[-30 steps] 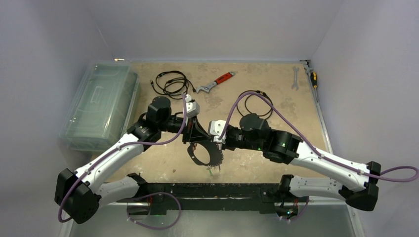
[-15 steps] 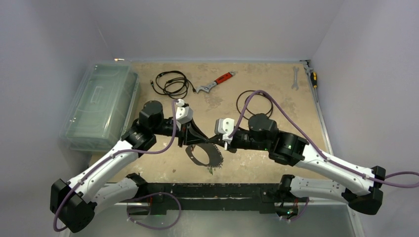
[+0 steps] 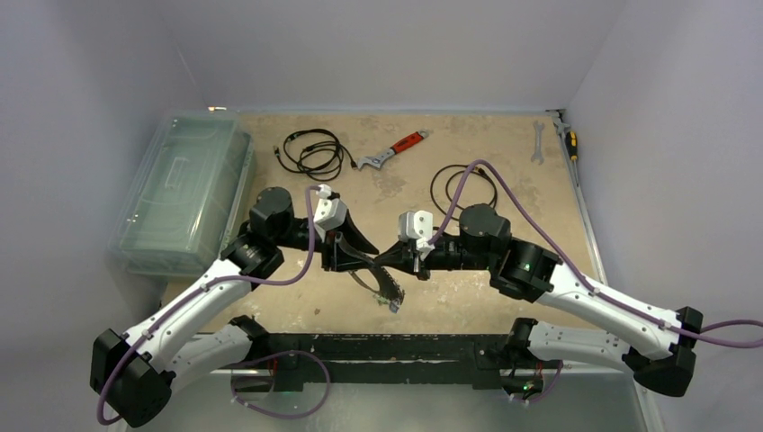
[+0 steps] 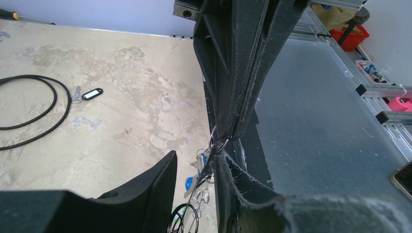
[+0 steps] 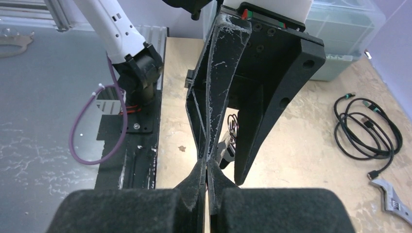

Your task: Put the keys on the keyring

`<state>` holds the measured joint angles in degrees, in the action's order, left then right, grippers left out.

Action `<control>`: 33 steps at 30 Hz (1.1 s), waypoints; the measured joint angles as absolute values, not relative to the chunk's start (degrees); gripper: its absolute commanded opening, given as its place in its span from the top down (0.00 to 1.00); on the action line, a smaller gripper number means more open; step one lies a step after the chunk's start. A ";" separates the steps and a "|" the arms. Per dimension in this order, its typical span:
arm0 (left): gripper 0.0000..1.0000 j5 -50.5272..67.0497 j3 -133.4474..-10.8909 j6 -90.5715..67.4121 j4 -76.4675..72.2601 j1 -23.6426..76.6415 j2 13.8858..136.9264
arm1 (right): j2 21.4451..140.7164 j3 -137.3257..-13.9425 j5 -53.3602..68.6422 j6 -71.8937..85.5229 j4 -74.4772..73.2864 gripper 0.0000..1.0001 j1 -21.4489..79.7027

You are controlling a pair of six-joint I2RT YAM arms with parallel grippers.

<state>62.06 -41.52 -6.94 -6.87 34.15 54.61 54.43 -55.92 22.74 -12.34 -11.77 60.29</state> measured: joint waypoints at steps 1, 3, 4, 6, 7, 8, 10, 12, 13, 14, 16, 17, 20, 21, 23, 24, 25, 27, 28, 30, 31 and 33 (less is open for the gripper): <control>0.72 62.39 -41.32 -7.18 -7.29 34.15 54.61 | 54.43 -55.66 23.27 -12.01 -11.20 1.00 60.18; 0.77 62.85 -41.23 -7.97 -7.73 34.15 54.63 | 54.41 -55.22 23.86 -11.44 -10.04 1.00 59.96; 0.78 63.05 -41.21 -8.34 -8.14 34.15 54.63 | 54.41 -55.05 24.01 -11.27 -9.41 1.00 59.90; 0.85 63.53 -41.12 -9.02 -9.08 34.15 54.63 | 54.41 -54.74 24.47 -10.87 -8.27 1.00 59.68; 0.90 63.79 -40.95 -9.50 -9.74 34.15 54.63 | 54.41 -54.61 24.77 -10.68 -7.79 1.00 59.55; 0.96 64.18 -40.77 -10.00 -10.31 34.15 54.63 | 54.39 -54.37 25.10 -10.48 -7.38 1.00 59.46; 1.00 64.64 -40.42 -11.00 -11.38 34.13 54.61 | 54.35 -53.63 25.32 -10.09 -6.48 1.00 59.05; 1.00 64.60 -40.36 -11.42 -11.64 34.13 54.61 | 54.35 -52.86 25.69 -9.52 -5.13 1.00 58.43; 1.00 64.45 -40.36 -11.53 -11.64 34.09 54.63 | 54.30 -52.45 26.15 -9.06 -4.29 1.00 57.95; 1.00 64.29 -40.36 -11.60 -11.75 34.04 54.61 | 54.22 -52.01 26.52 -8.71 -3.40 1.00 57.47; 1.00 63.83 -40.36 -11.68 -11.81 33.87 54.61 | 53.91 -50.92 26.79 -7.73 -1.43 1.00 56.53; 1.00 63.57 -40.36 -11.79 -11.86 33.82 54.63 | 53.80 -50.37 26.79 -7.25 -0.43 1.00 56.16; 1.00 62.85 -40.36 -13.52 -12.93 33.74 55.05 | 53.52 -49.43 26.57 -6.00 1.74 0.89 55.46; 1.00 62.83 -40.36 -14.83 -13.96 33.74 55.40 | 53.47 -49.36 26.52 -5.76 2.11 0.77 55.33; 1.00 62.78 -39.99 -18.35 -17.45 33.69 56.10 | 53.52 -49.39 25.80 -5.02 3.09 0.52 55.09; 1.00 62.85 -39.57 -20.29 -19.59 33.82 56.38 | 53.65 -49.39 24.80 -4.71 3.60 0.47 55.07; 1.00 62.87 -39.31 -21.89 -21.08 33.91 56.49 | 53.91 -49.41 24.08 -4.51 3.81 0.42 55.05; 1.00 62.89 -38.57 -25.52 -24.88 34.15 56.55 | 54.57 -49.43 22.52 -4.01 3.95 0.36 54.85; 1.00 62.83 -38.28 -27.51 -26.63 34.15 56.55 | 54.89 -49.43 21.91 -3.79 3.99 0.33 54.74; 1.00 62.50 -37.71 -31.05 -29.47 34.11 56.55 | 55.16 -49.47 21.41 -3.11 4.19 0.31 54.68; 1.00 62.30 -37.58 -32.64 -30.61 34.13 56.55 | 55.11 -49.47 21.10 -2.68 4.32 0.30 54.61; 1.00 61.87 -37.23 -36.07 -32.84 34.11 56.51 | 54.98 -49.63 20.99 -1.85 4.86 0.25 54.33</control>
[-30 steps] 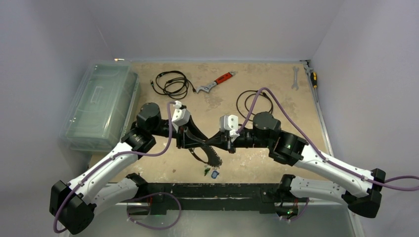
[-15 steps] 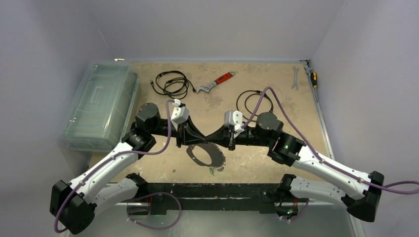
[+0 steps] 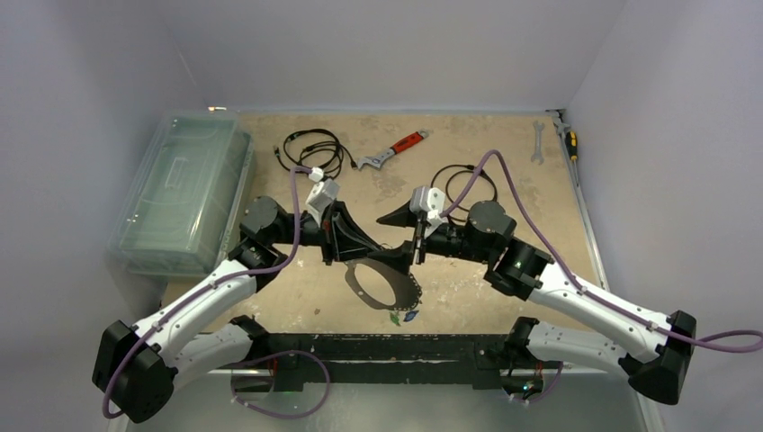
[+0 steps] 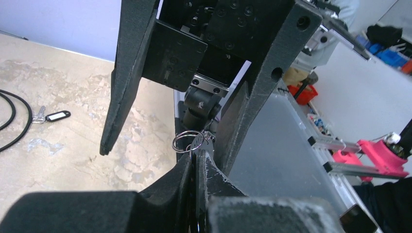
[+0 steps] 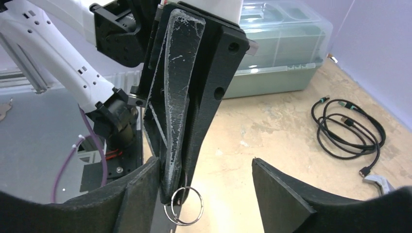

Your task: Put the keys on the keyring

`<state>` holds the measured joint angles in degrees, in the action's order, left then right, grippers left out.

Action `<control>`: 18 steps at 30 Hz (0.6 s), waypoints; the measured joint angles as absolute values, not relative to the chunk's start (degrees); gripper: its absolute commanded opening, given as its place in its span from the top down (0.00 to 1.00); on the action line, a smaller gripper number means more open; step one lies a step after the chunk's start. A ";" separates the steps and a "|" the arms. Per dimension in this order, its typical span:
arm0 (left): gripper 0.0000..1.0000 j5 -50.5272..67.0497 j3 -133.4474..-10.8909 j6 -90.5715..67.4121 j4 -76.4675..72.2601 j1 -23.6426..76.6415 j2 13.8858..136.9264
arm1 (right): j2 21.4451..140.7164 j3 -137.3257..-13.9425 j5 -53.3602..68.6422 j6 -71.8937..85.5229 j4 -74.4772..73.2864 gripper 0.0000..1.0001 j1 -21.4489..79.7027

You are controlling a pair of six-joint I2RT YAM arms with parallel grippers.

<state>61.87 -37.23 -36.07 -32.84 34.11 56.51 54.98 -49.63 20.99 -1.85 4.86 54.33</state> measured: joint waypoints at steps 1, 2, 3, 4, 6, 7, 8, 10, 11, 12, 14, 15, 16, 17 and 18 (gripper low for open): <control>1.00 61.43 -37.04 -37.28 -33.65 34.11 56.40 | 54.89 -49.69 21.15 -1.45 5.02 0.22 54.06; 1.00 61.10 -36.86 -38.19 -34.13 34.13 56.21 | 54.74 -49.69 21.47 -1.15 5.17 0.20 53.78; 1.00 60.95 -36.77 -38.87 -34.26 34.13 55.88 | 54.54 -49.69 22.06 -0.64 5.23 0.18 53.21; 1.00 60.73 -36.75 -38.98 -34.17 34.13 55.59 | 54.30 -49.71 22.50 -0.12 5.23 0.16 52.84; 1.00 60.53 -36.75 -39.03 -33.93 34.13 54.87 | 53.54 -49.69 24.25 0.99 5.19 0.14 51.37; 1.00 60.42 -36.75 -39.00 -33.78 34.13 54.59 | 52.99 -49.69 25.65 1.52 5.17 0.13 50.19; 1.00 60.36 -36.75 -38.96 -33.45 34.13 54.33 | 52.29 -49.71 27.05 1.89 5.08 0.13 48.86; 1.00 60.47 -36.80 -38.70 -32.12 34.13 54.13 | 50.83 -49.76 29.04 2.04 4.56 0.14 46.33; 1.00 60.47 -36.84 -38.28 -30.83 34.15 54.08 | 49.93 -50.15 30.17 1.83 3.20 0.15 45.17; 1.00 60.47 -36.93 -37.82 -29.36 34.17 54.08 | 49.69 -50.37 30.57 1.54 2.63 0.16 44.40; 1.00 60.45 -37.17 -36.95 -26.50 34.20 54.11 | 49.25 -51.31 31.64 0.16 0.36 0.17 43.90; 1.00 60.45 -37.23 -36.69 -25.47 34.20 54.11 | 49.10 -51.46 32.73 -0.43 -0.36 0.17 43.88; 1.00 60.42 -37.28 -36.49 -24.69 34.20 54.11 | 48.99 -51.46 33.43 -0.75 -0.91 0.18 43.88; 1.00 60.40 -37.28 -36.34 -23.92 34.20 54.08 | 48.97 -51.46 34.63 -1.15 -1.69 0.19 43.88; 1.00 60.38 -37.28 -36.36 -23.49 34.20 54.11 | 48.99 -51.46 36.05 -1.48 -2.39 0.21 43.88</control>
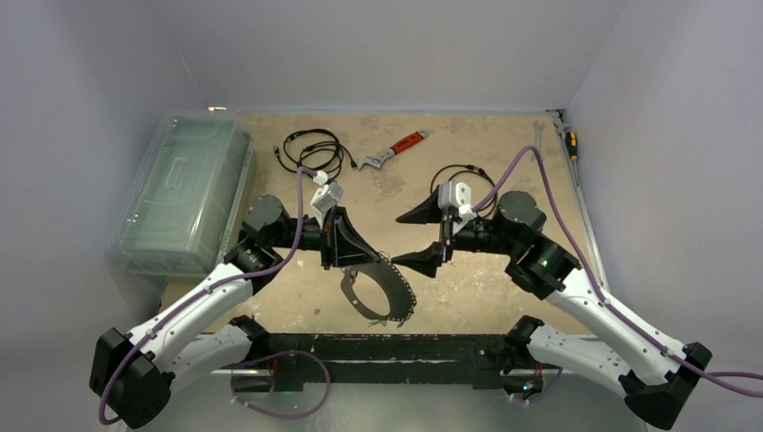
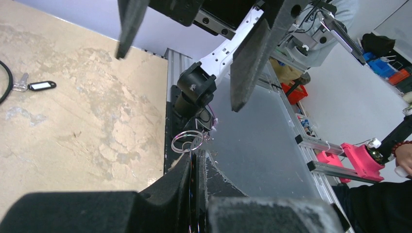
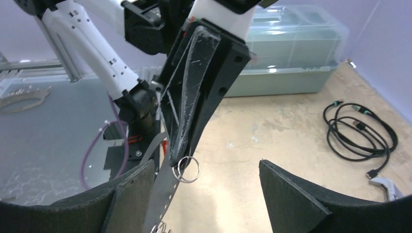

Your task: Put the keys on the keyring

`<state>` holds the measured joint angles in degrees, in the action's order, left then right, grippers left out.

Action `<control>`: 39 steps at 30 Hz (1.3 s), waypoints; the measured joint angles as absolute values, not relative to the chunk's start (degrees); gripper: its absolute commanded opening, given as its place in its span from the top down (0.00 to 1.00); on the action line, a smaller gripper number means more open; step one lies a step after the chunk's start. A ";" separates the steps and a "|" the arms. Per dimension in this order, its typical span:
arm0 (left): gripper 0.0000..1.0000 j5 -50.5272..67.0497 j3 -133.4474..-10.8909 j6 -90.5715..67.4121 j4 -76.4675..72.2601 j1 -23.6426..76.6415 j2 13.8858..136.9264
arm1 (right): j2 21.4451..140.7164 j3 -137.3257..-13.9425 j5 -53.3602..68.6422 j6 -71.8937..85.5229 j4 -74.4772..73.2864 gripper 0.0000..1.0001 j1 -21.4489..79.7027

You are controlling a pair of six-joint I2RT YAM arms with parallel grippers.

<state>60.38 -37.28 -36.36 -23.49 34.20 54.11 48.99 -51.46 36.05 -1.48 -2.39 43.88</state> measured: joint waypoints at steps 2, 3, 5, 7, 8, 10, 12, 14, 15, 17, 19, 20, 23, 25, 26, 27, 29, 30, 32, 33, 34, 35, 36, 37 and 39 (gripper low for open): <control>1.00 60.36 -37.28 -36.36 -22.63 34.20 54.08 | 49.10 -51.40 38.00 -1.76 -3.33 0.25 43.86; 1.00 60.34 -37.28 -36.36 -22.24 34.20 54.08 | 49.12 -51.40 38.79 -1.93 -3.62 0.27 43.88; 1.00 60.31 -37.36 -36.21 -21.19 34.20 54.06 | 49.12 -51.37 40.36 -2.17 -4.05 0.32 43.88; 1.00 60.29 -37.71 -35.81 -19.88 34.20 54.06 | 49.17 -51.37 41.69 -2.55 -4.34 0.37 43.88; 1.00 60.25 -38.02 -35.68 -19.20 34.20 54.06 | 49.32 -51.37 42.30 -2.72 -4.51 0.39 43.88; 1.00 60.25 -38.70 -35.38 -18.20 34.20 54.06 | 49.93 -51.37 43.46 -3.22 -4.93 0.45 43.88; 1.00 60.25 -39.16 -35.35 -17.82 34.20 54.06 | 50.94 -51.37 43.88 -3.68 -5.45 0.48 43.88; 1.00 60.20 -39.44 -35.38 -17.74 34.20 54.06 | 52.27 -51.37 44.25 -3.99 -6.02 0.51 43.88; 1.00 60.14 -39.53 -35.38 -17.65 34.20 54.06 | 52.84 -51.37 44.29 -4.12 -6.26 0.53 43.88; 1.00 59.99 -39.55 -35.40 -17.58 34.20 54.06 | 54.06 -51.37 44.31 -4.16 -6.57 0.57 43.88; 1.00 59.81 -39.55 -35.40 -17.32 34.20 54.06 | 54.52 -51.37 44.34 -4.16 -6.57 0.63 43.88; 1.00 59.70 -39.55 -35.38 -17.12 34.20 54.06 | 54.54 -51.35 44.36 -4.19 -6.55 0.66 43.88; 1.00 59.53 -39.55 -35.35 -16.56 34.20 54.06 | 54.46 -51.35 44.60 -4.16 -6.22 0.72 43.88; 1.00 59.29 -39.55 -35.35 -16.27 34.20 54.06 | 54.43 -51.37 44.73 -4.14 -6.09 0.73 43.88; 1.00 59.22 -39.55 -35.38 -16.14 34.20 54.06 | 54.43 -51.35 44.77 -4.14 -6.00 0.72 43.88; 1.00 59.18 -39.55 -35.35 -16.08 34.20 54.08 | 54.43 -51.35 44.80 -4.14 -5.98 0.72 43.88; 1.00 59.16 -39.55 -35.35 -16.01 34.20 54.08 | 54.43 -51.35 44.99 -4.12 -5.96 0.72 43.88; 1.00 59.16 -39.55 -35.35 -16.01 34.20 54.08 | 54.43 -51.35 45.19 -4.12 -5.96 0.72 43.88; 1.00 59.13 -39.55 -35.38 -16.01 34.20 54.08 | 54.43 -51.35 45.82 -4.12 -5.80 0.69 43.88; 1.00 59.13 -39.55 -35.38 -16.01 34.20 54.08 | 54.43 -51.35 46.04 -4.10 -5.67 0.67 43.88; 1.00 59.13 -39.55 -35.35 -16.01 34.20 54.11 | 54.43 -51.35 46.19 -4.10 -5.48 0.64 43.88; 1.00 59.13 -39.55 -35.38 -16.01 34.20 54.11 | 54.46 -51.35 46.28 -4.03 -5.39 0.63 43.88; 1.00 59.13 -39.55 -35.38 -16.01 34.20 54.11 | 54.50 -51.33 46.39 -4.03 -5.19 0.63 43.88; 1.00 59.13 -39.55 -35.38 -16.03 34.20 54.11 | 54.61 -51.33 46.54 -4.01 -5.06 0.63 43.88; 1.00 59.13 -39.55 -35.38 -16.03 34.20 54.13 | 54.89 -51.33 47.07 -3.99 -4.86 0.65 43.88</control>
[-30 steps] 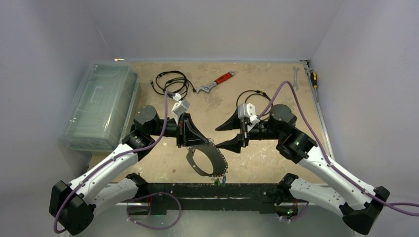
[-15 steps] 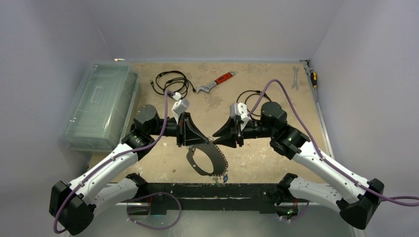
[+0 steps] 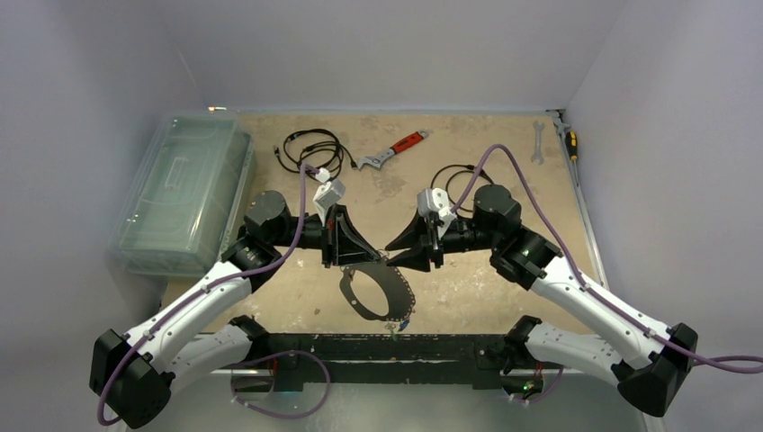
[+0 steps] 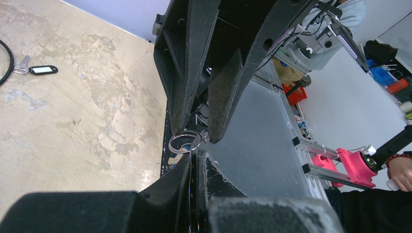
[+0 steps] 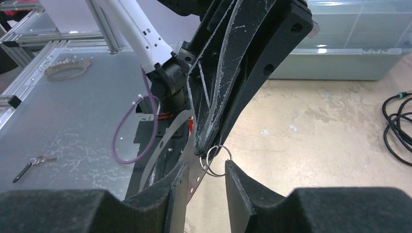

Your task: Put the keys on the keyring

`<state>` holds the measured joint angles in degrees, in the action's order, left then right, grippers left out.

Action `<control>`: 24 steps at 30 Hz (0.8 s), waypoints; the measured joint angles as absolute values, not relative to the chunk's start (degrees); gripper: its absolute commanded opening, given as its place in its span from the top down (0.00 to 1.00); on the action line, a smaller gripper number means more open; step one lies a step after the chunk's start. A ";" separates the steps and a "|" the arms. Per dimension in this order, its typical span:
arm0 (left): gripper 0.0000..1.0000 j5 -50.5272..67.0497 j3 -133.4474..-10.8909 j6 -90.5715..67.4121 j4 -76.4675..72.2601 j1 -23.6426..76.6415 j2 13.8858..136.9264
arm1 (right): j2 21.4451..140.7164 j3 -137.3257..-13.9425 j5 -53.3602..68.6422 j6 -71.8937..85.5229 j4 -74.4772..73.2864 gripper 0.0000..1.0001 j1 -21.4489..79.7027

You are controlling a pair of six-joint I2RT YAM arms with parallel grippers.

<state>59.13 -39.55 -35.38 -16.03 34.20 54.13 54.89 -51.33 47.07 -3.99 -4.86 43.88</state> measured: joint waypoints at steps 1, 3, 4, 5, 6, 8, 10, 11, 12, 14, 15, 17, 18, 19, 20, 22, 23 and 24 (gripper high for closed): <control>1.00 59.13 -39.55 -35.38 -16.03 34.20 54.15 | 55.07 -51.31 47.33 -3.99 -4.82 0.65 43.88; 1.00 59.11 -39.55 -35.40 -16.03 34.20 54.15 | 55.48 -51.31 47.70 -3.92 -4.71 0.66 43.88; 1.00 59.11 -39.55 -35.40 -16.03 34.20 54.15 | 55.68 -51.31 47.75 -3.90 -4.69 0.66 43.88; 1.00 59.11 -39.55 -35.40 -16.05 34.20 54.17 | 55.86 -51.31 47.79 -3.86 -4.67 0.66 43.88; 1.00 59.11 -39.55 -35.40 -16.10 34.20 54.17 | 56.03 -51.29 47.79 -3.86 -4.67 0.66 43.88; 1.00 59.09 -39.55 -35.40 -16.10 34.20 54.26 | 56.31 -51.29 47.79 -3.64 -4.54 0.67 43.88; 1.00 59.07 -39.55 -35.42 -16.12 34.20 54.37 | 56.31 -51.18 47.81 -3.36 -4.03 0.76 43.88; 1.00 59.00 -39.55 -35.42 -16.12 34.20 54.43 | 56.31 -51.13 47.81 -3.20 -3.77 0.80 43.88; 1.00 58.94 -39.55 -35.42 -16.12 34.20 54.46 | 56.31 -51.13 47.81 -2.98 -3.44 0.84 43.88; 1.00 58.72 -39.55 -35.42 -16.14 34.20 54.52 | 56.31 -51.13 47.79 -2.57 -3.05 0.90 43.88; 1.00 58.72 -39.55 -35.44 -16.14 34.20 54.52 | 56.36 -51.13 47.77 -2.44 -2.96 0.92 43.88; 1.00 58.72 -39.55 -35.46 -16.14 34.20 54.52 | 56.62 -51.13 47.83 -2.22 -2.79 0.96 43.88; 1.00 58.72 -39.53 -35.46 -16.08 34.20 54.54 | 56.75 -51.13 47.81 -2.13 -2.72 0.99 43.88; 1.00 58.70 -39.53 -35.46 -15.99 34.17 54.57 | 56.86 -51.13 47.83 -2.11 -2.63 1.00 43.86; 1.00 58.70 -39.53 -35.44 -15.94 34.17 54.59 | 56.95 -51.13 47.83 -1.98 -2.57 1.00 43.86; 1.00 58.67 -39.53 -35.44 -15.70 34.15 54.68 | 56.99 -51.13 47.79 -1.89 -2.63 1.00 43.86; 1.00 58.70 -39.53 -35.42 -15.66 34.15 54.72 | 56.99 -51.13 47.77 -1.89 -2.68 1.00 43.86; 1.00 58.70 -39.53 -35.38 -15.59 34.15 54.76 | 56.99 -51.13 47.72 -1.89 -2.74 1.00 43.86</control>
<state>58.70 -39.53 -35.38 -15.59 34.15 54.76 56.99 -51.13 47.72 -1.89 -2.74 43.86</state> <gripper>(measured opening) 0.035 0.015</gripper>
